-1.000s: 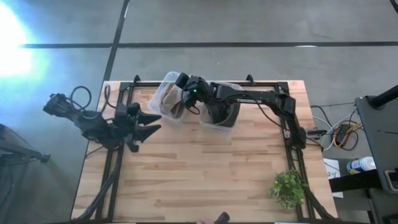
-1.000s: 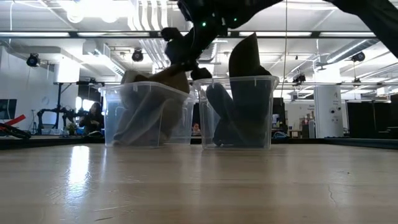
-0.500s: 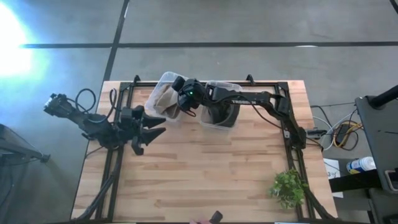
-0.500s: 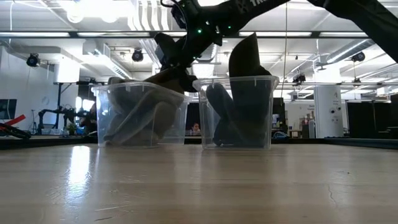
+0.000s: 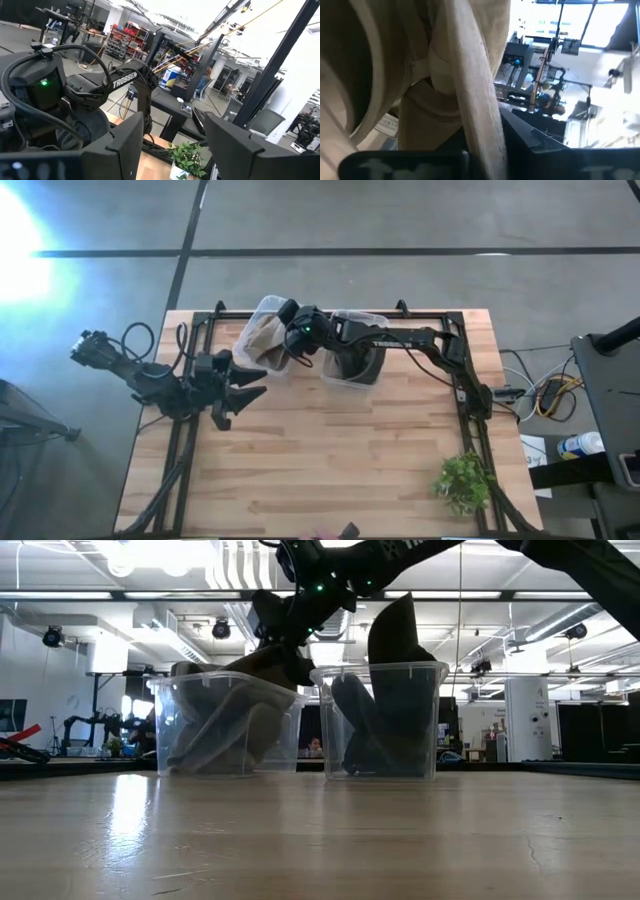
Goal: Pick & Place hat
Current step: Put the brown cap into the left transparent bin
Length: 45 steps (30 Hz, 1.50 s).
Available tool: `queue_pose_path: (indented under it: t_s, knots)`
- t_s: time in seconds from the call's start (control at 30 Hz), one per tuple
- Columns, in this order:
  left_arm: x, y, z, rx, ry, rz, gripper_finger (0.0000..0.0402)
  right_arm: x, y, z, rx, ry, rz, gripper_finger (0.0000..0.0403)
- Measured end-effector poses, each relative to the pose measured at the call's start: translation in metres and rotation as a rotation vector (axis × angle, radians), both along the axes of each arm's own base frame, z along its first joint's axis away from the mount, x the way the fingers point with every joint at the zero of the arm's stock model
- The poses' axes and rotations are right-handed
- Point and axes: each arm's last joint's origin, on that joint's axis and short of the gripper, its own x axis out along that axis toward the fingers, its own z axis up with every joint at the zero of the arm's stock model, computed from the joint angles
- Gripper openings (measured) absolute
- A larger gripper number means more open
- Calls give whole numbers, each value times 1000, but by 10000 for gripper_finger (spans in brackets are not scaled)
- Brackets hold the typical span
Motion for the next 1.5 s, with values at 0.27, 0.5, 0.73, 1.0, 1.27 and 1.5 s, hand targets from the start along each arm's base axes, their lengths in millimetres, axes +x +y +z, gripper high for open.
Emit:
queue_pose_path:
  t_s: [0.27,0.5,0.73,1.0,1.27,1.5]
  knots:
    - [-3,1,1,-1,-4,0,206,0,2,1,15,-10,9,123]
    - [-15,11,6,-6,-20,17,206,-2,3,6,10,-14,7,171]
    - [-23,21,6,-12,-11,52,206,-9,11,17,21,7,-24,180]
    - [-18,31,-4,-77,69,123,206,-14,21,31,32,-21,-26,180]
    - [-11,40,-29,-155,253,202,206,-15,24,35,105,-85,-65,180]
    - [1,54,-50,-240,309,315,206,-14,34,39,127,-106,-44,188]
